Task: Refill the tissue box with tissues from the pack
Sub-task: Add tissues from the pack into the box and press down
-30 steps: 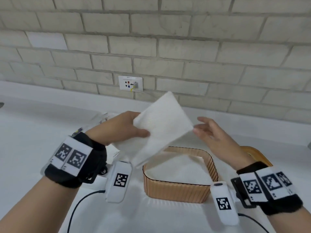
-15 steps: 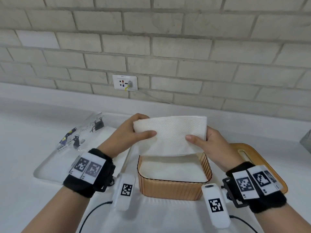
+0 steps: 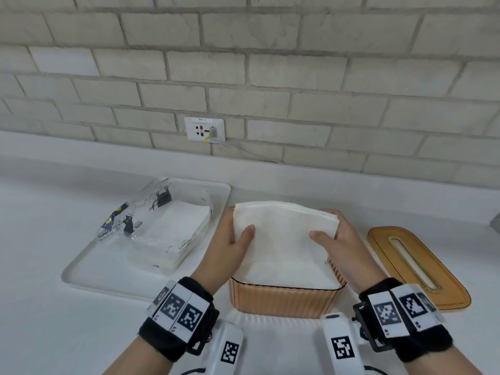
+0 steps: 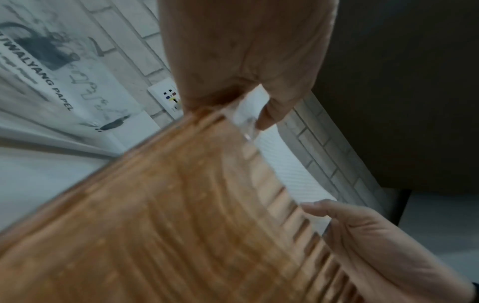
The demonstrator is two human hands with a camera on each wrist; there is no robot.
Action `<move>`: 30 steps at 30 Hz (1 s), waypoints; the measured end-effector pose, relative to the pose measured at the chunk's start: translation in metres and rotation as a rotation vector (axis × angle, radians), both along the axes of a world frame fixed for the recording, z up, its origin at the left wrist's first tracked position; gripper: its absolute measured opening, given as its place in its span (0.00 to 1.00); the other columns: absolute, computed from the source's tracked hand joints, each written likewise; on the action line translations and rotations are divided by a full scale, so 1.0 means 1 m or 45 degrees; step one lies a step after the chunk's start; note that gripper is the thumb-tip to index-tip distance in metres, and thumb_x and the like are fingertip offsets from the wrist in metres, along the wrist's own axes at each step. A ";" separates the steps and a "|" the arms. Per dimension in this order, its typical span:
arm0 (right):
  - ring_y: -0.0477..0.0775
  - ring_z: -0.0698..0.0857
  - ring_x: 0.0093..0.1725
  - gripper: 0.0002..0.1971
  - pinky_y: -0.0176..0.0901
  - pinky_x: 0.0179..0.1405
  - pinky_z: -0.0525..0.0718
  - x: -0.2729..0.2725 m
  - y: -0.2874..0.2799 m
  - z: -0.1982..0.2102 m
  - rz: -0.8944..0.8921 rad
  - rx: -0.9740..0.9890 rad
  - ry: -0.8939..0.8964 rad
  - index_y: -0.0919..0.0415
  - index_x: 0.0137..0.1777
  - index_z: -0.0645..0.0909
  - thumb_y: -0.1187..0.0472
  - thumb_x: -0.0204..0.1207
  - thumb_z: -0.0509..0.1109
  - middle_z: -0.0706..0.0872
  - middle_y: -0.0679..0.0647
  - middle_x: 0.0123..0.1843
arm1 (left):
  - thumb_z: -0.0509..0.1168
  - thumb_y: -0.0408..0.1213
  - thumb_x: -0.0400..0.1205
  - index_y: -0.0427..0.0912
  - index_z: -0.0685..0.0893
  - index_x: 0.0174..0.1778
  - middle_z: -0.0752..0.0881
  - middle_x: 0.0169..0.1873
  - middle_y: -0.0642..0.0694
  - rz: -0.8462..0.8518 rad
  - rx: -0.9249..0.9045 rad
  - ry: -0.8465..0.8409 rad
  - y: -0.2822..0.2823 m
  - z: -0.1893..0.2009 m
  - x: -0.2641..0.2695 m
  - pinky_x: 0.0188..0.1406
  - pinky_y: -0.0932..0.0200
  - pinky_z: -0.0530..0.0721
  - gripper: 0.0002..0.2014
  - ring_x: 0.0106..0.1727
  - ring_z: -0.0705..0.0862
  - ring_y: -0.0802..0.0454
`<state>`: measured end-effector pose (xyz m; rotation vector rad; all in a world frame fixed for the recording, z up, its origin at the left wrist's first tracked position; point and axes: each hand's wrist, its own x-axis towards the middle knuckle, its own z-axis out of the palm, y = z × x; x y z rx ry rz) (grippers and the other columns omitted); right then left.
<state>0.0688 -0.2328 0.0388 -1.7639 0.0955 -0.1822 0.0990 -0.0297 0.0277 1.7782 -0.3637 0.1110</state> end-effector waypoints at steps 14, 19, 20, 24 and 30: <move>0.52 0.83 0.51 0.24 0.38 0.39 0.80 0.007 -0.007 0.020 -0.054 -0.342 0.119 0.52 0.73 0.62 0.66 0.80 0.64 0.82 0.54 0.59 | 0.57 0.29 0.85 0.45 0.63 0.78 0.74 0.26 0.45 0.156 0.343 -0.034 -0.004 0.015 0.007 0.23 0.65 0.73 0.25 0.20 0.71 0.61; 0.55 0.83 0.50 0.35 0.42 0.44 0.79 -0.008 -0.004 0.013 0.136 -0.790 0.385 0.51 0.80 0.49 0.65 0.79 0.64 0.81 0.58 0.58 | 0.56 0.31 0.85 0.50 0.46 0.84 0.74 0.25 0.49 -0.081 0.922 0.216 -0.004 0.021 0.008 0.34 0.68 0.78 0.34 0.25 0.72 0.57; 0.54 0.83 0.47 0.36 0.42 0.43 0.80 -0.011 -0.002 0.010 0.132 -0.803 0.400 0.51 0.81 0.48 0.66 0.79 0.64 0.82 0.57 0.52 | 0.55 0.32 0.85 0.51 0.45 0.84 0.74 0.26 0.50 -0.082 1.025 0.190 -0.005 0.020 0.007 0.44 0.58 0.81 0.35 0.26 0.72 0.57; 0.45 0.77 0.33 0.36 0.27 0.29 0.72 -0.014 0.003 0.006 0.076 -0.897 0.351 0.53 0.81 0.48 0.68 0.79 0.63 0.75 0.49 0.37 | 0.53 0.33 0.86 0.54 0.42 0.84 0.72 0.29 0.53 -0.066 1.303 0.072 -0.010 0.010 0.010 0.56 0.45 0.78 0.35 0.28 0.70 0.58; 0.51 0.78 0.57 0.36 0.33 0.49 0.73 -0.020 0.004 0.009 0.046 -1.115 0.253 0.54 0.81 0.50 0.66 0.79 0.65 0.77 0.55 0.58 | 0.61 0.37 0.84 0.56 0.53 0.83 0.71 0.68 0.50 -0.167 1.389 -0.159 -0.002 0.009 0.010 0.63 0.53 0.75 0.33 0.65 0.74 0.50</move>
